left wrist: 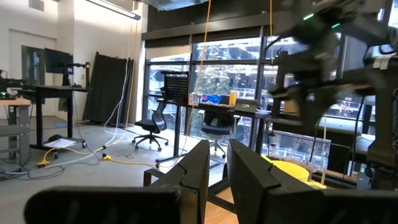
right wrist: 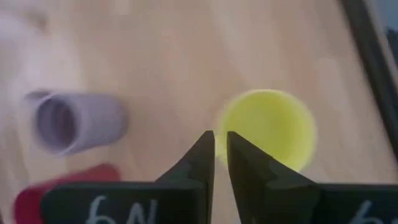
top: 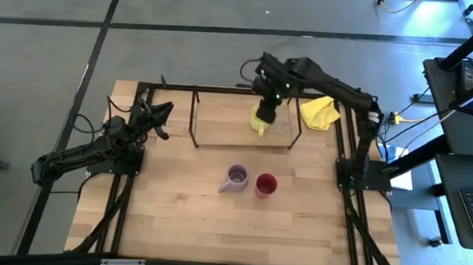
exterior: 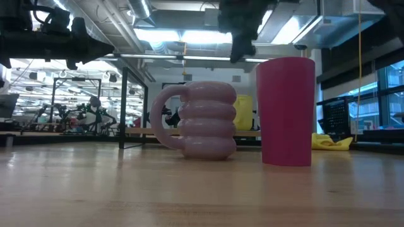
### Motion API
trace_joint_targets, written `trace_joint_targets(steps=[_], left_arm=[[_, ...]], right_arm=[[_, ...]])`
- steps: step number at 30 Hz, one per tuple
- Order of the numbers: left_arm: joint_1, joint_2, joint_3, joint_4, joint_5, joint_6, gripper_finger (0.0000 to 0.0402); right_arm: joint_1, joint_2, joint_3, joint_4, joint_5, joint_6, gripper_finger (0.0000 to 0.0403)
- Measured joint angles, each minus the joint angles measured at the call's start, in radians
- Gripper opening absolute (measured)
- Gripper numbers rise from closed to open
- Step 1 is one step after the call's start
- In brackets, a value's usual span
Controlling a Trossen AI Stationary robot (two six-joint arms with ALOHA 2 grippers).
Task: Stack small to large cups/mugs on shelf
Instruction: Put the purple cup on the shelf
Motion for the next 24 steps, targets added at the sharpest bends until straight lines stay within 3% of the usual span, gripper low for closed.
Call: trace_joint_targets(steps=[4,9,15,21,24], left_arm=[[0.000,0.000,0.000,0.001,0.000,-0.006,0.0052],[0.000,0.000,0.000,0.002,0.000,-0.073,0.0052],[0.000,0.000,0.000,0.027,0.000,-0.325,0.0052],[0.000,0.000,0.000,0.035,-0.029,-0.350,0.0052],[0.000,0.000,0.000,0.053,-0.020,-0.475,0.0052]], right_arm=[[0.130,-0.073,0.000,-0.036,0.051,-0.044,0.0045],[0.233,-0.144,0.000,-0.022,0.024,0.090,0.0046],[0.284,-0.201,0.000,-0.001,0.020,0.282,0.0046],[0.308,-0.222,0.000,0.024,0.015,0.378,0.0046],[0.321,-0.226,0.000,0.075,0.010,0.395,0.0046]])
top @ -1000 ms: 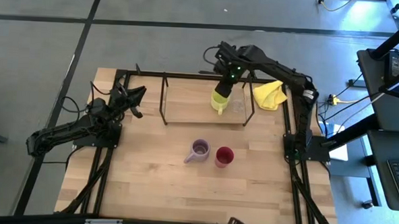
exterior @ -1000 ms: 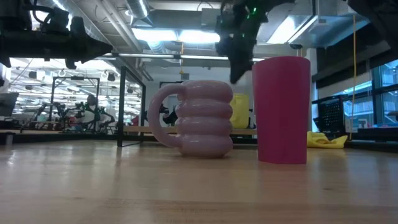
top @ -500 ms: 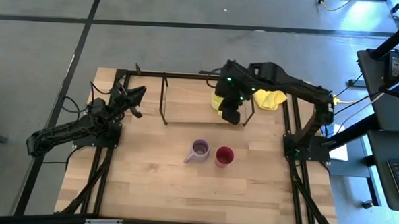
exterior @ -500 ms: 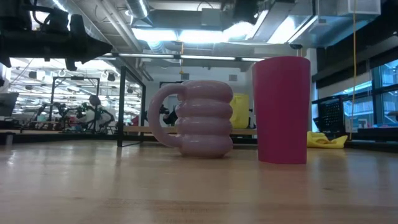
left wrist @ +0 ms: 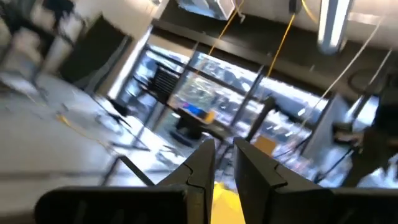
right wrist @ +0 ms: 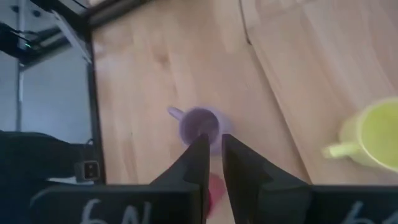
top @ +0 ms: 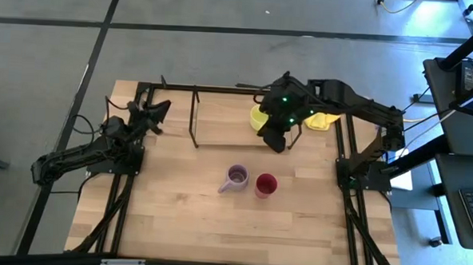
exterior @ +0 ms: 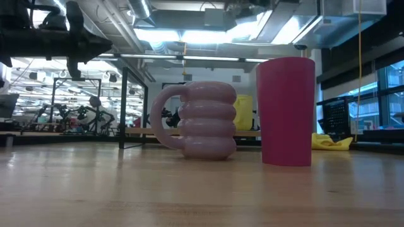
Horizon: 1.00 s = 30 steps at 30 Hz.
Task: Stack small to large cups/mugs on shelf
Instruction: Put the purple cup on the shelf
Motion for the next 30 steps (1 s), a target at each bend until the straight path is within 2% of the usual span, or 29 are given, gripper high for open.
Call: trace_joint_targets(steps=[3,7,10,15,19,22,26,30], left_arm=[[0.000,0.000,0.000,-0.003,0.068,-0.107,0.0052],[-0.004,0.001,0.014,-0.016,0.284,-0.162,0.0052],[-0.033,0.024,0.106,-0.050,0.415,-0.132,0.0050],[-0.100,0.148,0.354,-0.327,0.455,0.114,0.0048],[-0.158,0.351,0.544,-0.461,0.541,0.257,0.0047],[-0.212,0.521,0.669,-0.501,0.601,0.426,0.0047],[-0.249,0.740,0.813,-0.672,0.574,0.662,0.0047],[-0.249,0.916,0.936,-0.777,0.622,0.775,0.0047]], right_arm=[[0.008,-0.002,0.000,0.054,-0.020,0.014,0.0046],[0.009,-0.002,0.000,0.083,-0.057,0.014,0.0046],[0.009,-0.002,0.000,0.083,-0.060,0.014,0.0046],[0.009,-0.002,0.000,0.088,-0.060,0.014,0.0046],[0.005,-0.002,0.000,0.088,-0.060,0.015,0.0046],[-0.005,-0.006,-0.001,0.088,-0.058,0.021,0.0046],[-0.025,-0.047,-0.001,0.127,0.054,0.041,0.0046],[-0.054,-0.131,-0.001,0.278,0.166,0.044,0.0047]])
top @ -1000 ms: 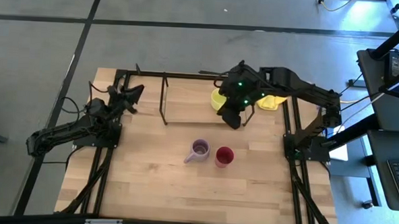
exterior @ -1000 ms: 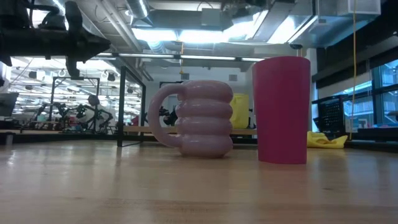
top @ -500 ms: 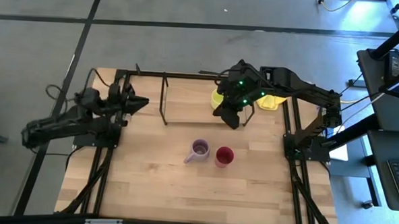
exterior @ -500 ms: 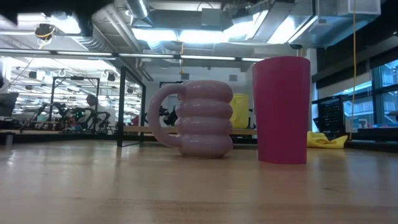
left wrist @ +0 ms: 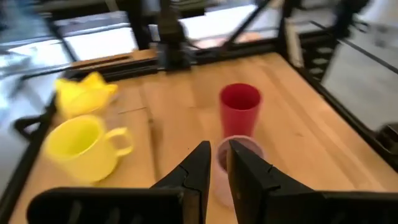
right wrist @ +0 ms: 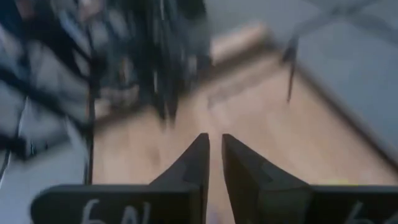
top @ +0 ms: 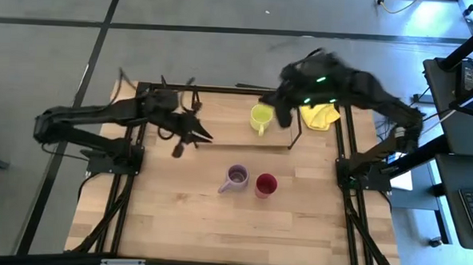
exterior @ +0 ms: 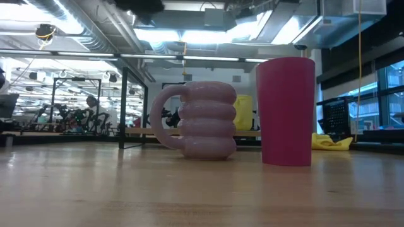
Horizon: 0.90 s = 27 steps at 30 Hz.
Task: Stack small to large cups/mugs on shelf
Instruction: Put the purple cup on the shelf
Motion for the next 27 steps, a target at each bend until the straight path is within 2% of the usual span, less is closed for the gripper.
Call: trace_joint_targets(steps=[4,9,13,19,27], left_arm=[[-0.009,0.136,0.111,-0.053,0.081,0.119,0.0051],[-0.054,0.276,0.224,-0.188,0.089,0.289,0.0063],[-0.100,0.364,0.279,-0.280,0.065,0.407,0.0073],[-0.164,0.462,0.329,-0.316,0.003,0.538,0.0084],[-0.265,0.555,0.337,-0.317,-0.189,0.668,0.0094]], right_arm=[[-0.049,-0.081,0.001,0.075,0.022,0.044,0.0065],[-0.090,-0.158,0.001,0.080,0.025,0.086,0.0115],[-0.092,-0.194,0.001,0.080,0.071,0.090,0.0151],[-0.097,-0.217,0.001,0.078,0.117,0.068,0.0175],[-0.099,-0.217,0.001,0.006,0.117,0.066,0.0179]])
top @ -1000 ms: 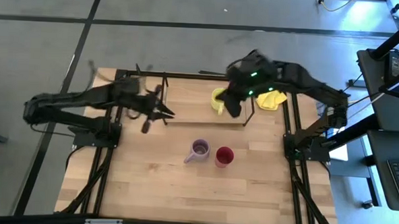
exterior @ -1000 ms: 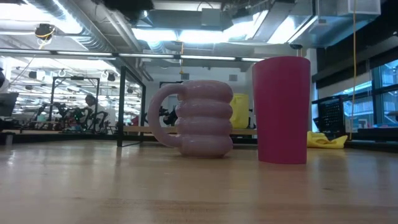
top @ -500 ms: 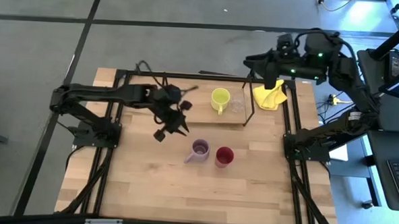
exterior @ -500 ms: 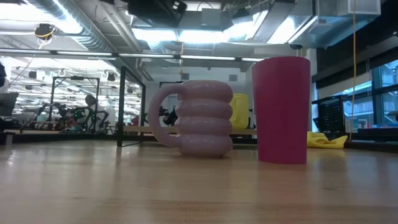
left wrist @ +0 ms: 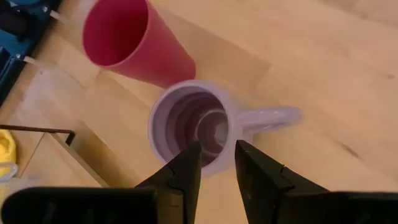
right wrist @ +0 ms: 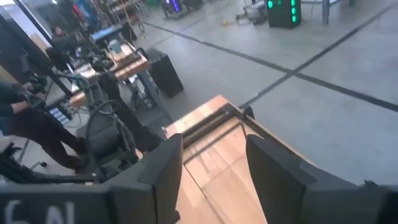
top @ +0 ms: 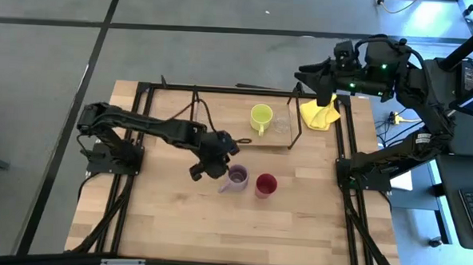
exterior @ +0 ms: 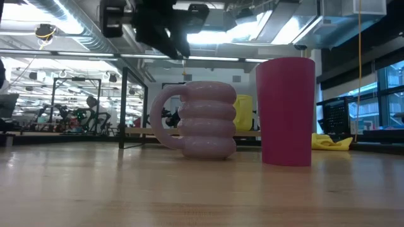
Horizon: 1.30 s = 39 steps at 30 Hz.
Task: Stack small to large cups/mugs on shelf
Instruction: Put the purple cup on the shelf
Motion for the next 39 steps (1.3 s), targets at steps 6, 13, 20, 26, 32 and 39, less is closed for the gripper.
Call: trace_joint_targets(steps=[6,13,20,26,32,39], left_arm=[[-0.011,0.046,0.000,0.026,-0.033,0.017,0.0095],[-0.013,0.074,-0.001,0.024,-0.037,0.030,0.0095],[-0.020,0.111,-0.001,0.023,-0.029,0.030,0.0095],[-0.046,0.152,-0.001,0.025,-0.055,0.039,0.0095],[-0.048,0.172,-0.001,0.023,-0.163,0.079,0.0080],[-0.027,0.167,0.020,-0.013,-0.276,0.000,0.0022]], right_arm=[[0.000,0.000,0.000,-0.023,0.000,0.003,0.0179],[0.000,0.000,0.000,-0.026,0.000,0.002,0.0179],[0.000,0.000,0.000,-0.026,0.001,-0.014,0.0179],[-0.001,0.000,0.000,-0.026,0.002,-0.015,0.0179],[-0.001,0.000,0.000,-0.026,0.003,-0.019,0.0179],[-0.003,0.000,0.000,-0.026,0.003,-0.025,0.0179]])
